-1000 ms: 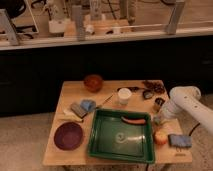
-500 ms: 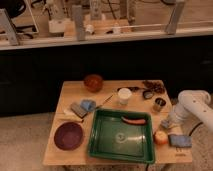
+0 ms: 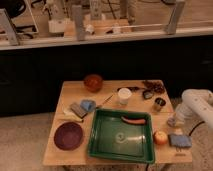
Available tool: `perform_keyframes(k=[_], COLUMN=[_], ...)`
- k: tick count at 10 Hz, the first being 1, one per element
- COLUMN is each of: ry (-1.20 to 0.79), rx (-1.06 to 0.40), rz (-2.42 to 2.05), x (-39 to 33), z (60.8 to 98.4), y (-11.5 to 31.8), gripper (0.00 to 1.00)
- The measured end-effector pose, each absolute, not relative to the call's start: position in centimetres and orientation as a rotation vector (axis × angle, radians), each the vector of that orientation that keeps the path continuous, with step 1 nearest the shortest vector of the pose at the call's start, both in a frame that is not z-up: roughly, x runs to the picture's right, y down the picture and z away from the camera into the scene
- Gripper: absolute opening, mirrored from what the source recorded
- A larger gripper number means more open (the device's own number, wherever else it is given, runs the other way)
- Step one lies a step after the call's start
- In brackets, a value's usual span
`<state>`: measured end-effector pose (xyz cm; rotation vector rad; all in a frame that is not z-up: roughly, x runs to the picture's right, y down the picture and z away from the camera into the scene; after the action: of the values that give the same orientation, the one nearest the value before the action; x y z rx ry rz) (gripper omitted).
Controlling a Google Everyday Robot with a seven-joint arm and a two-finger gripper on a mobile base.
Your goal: Wipe table surface with towel
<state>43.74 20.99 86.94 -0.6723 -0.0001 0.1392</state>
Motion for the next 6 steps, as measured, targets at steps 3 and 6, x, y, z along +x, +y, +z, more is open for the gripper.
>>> perform_keyframes(k=[3, 6], ry=[0.007, 0.001], rx=[-0.664, -0.666], rz=[0.149, 0.147], x=[43.7, 43.06], z=[87.74, 87.6], y=[20.08, 19.66], gripper=[0.0, 0.0])
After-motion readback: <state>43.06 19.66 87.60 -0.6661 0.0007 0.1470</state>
